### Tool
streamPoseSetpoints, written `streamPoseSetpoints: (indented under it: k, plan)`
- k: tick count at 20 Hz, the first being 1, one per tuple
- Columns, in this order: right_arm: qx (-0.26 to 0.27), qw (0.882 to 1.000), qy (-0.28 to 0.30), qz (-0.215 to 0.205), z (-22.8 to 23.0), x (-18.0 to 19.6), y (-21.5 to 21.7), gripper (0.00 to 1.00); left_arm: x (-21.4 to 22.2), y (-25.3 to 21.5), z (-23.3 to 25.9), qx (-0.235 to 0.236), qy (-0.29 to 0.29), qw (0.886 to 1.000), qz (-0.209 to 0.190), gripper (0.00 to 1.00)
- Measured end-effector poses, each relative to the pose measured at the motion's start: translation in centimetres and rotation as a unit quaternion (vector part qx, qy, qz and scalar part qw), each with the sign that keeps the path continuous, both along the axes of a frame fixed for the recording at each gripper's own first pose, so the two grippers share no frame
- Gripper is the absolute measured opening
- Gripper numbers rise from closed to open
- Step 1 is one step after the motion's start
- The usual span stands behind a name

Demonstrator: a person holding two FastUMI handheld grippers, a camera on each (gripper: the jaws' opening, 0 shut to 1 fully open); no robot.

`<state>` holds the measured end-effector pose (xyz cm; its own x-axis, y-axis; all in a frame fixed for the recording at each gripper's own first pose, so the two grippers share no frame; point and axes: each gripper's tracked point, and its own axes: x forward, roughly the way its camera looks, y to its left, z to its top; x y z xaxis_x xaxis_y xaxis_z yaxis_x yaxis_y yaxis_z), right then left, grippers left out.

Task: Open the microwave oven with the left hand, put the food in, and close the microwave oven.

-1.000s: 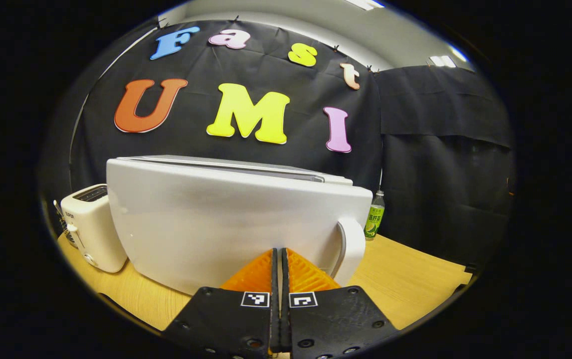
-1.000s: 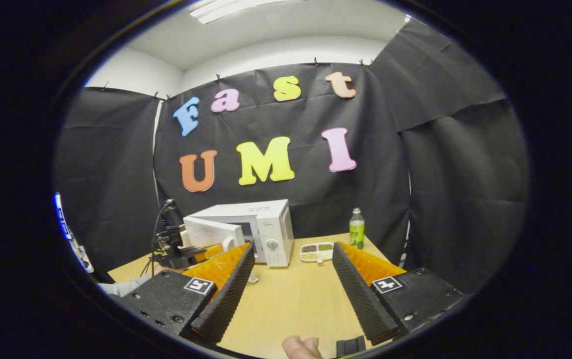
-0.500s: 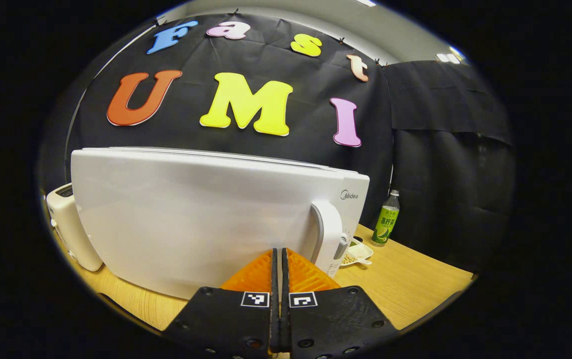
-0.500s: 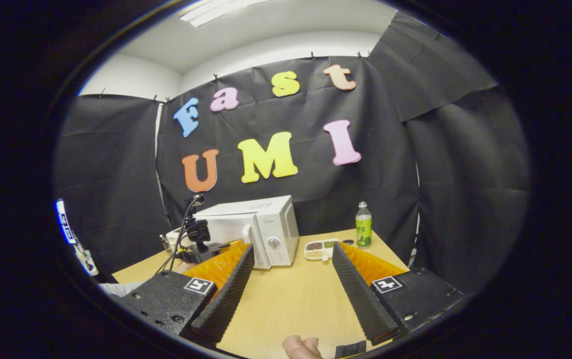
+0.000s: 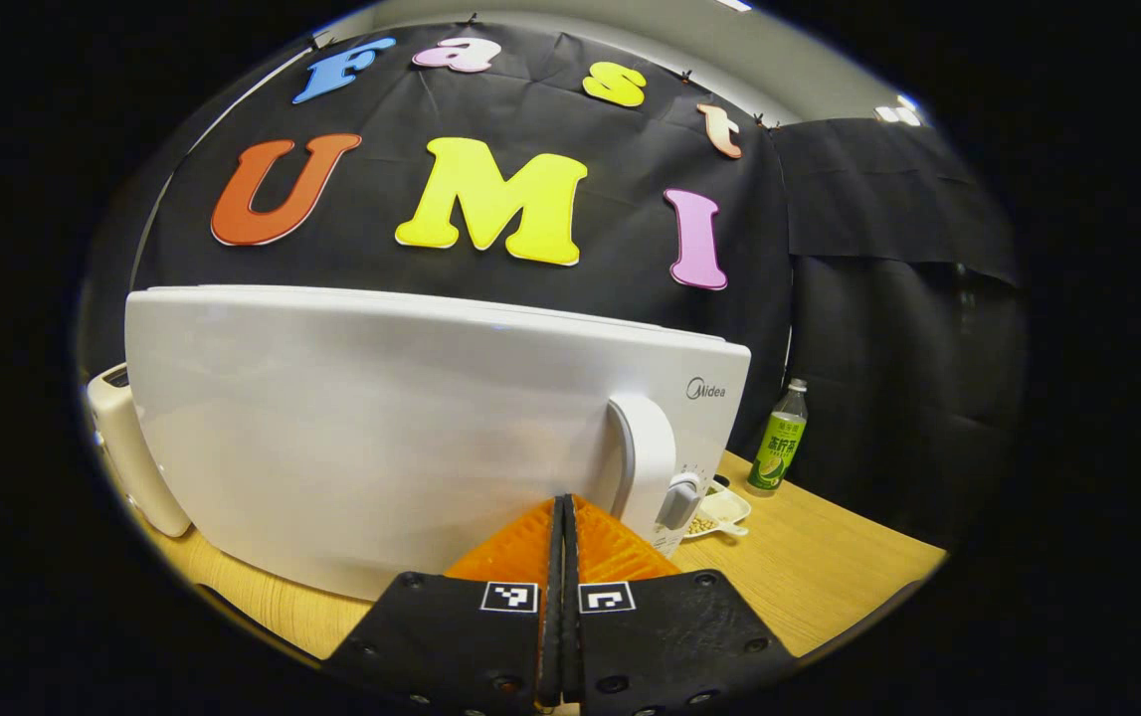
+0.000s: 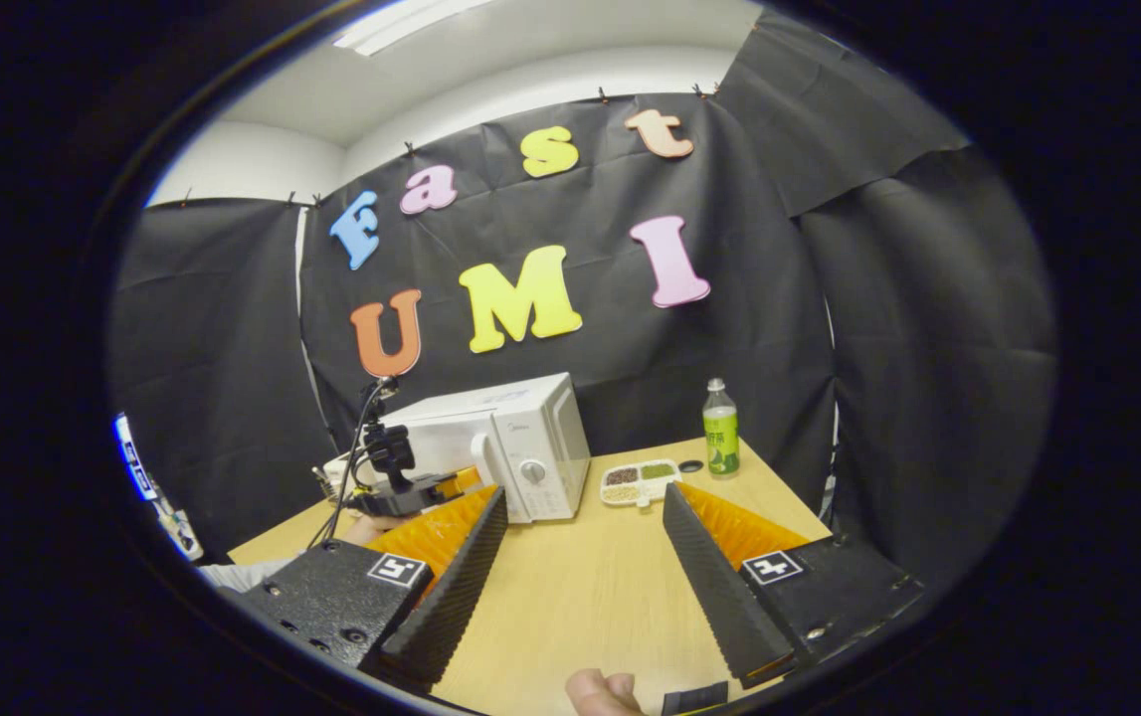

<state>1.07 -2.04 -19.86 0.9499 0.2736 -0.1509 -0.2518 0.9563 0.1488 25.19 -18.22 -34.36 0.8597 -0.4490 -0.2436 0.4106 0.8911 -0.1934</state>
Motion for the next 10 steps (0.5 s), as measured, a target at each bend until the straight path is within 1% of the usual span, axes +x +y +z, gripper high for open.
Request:
streamPoseSetpoints:
  k: [1, 2, 3, 4, 5, 6, 7, 9, 10]
  plan:
    - [0.0, 1.0, 0.002, 0.001, -0.1, 0.0, 0.1, 0.91, 0.0, 0.0, 0.0, 0.005, 0.0, 1.0, 0.002, 0.01]
    - [0.001, 1.0, 0.004, 0.003, -0.2, -0.2, 0.3, 0.91, 0.1, 0.0, 0.0, 0.011, 0.0, 1.0, 0.007, 0.01]
    - [0.0, 1.0, 0.005, 0.003, -0.1, -0.4, 0.4, 1.0, 0.1, 0.1, -0.1, 0.019, 0.0, 1.0, 0.013, 0.01]
    - [0.0, 1.0, 0.006, 0.002, -0.1, -0.4, 0.5, 1.0, 0.2, 0.1, -0.1, 0.029, -0.001, 0.999, 0.019, 0.01]
    - [-0.001, 1.0, 0.005, 0.002, -0.1, -0.6, 0.6, 0.91, 0.6, 0.1, 0.1, 0.04, -0.01, 0.999, 0.028, 0.01]
    - [-0.001, 1.0, 0.005, 0.002, -0.1, -0.8, 0.8, 0.91, 1.4, 0.5, -1.0, 0.073, 0.006, 0.996, 0.044, 0.0]
    - [-0.001, 1.0, 0.008, 0.004, -0.1, -0.9, 1.1, 1.0, 0.5, 0.6, -0.3, 0.072, -0.01, 0.997, 0.039, 0.0]
    - [0.0, 1.0, 0.013, 0.007, -0.2, -1.4, 1.6, 1.0, 0.5, 0.2, -0.8, 0.092, -0.005, 0.995, 0.038, 0.01]
    - [0.001, 1.0, 0.013, 0.008, 0.0, -1.7, 1.7, 1.0, 0.7, 0.9, -1.0, 0.105, 0.002, 0.993, 0.055, 0.01]
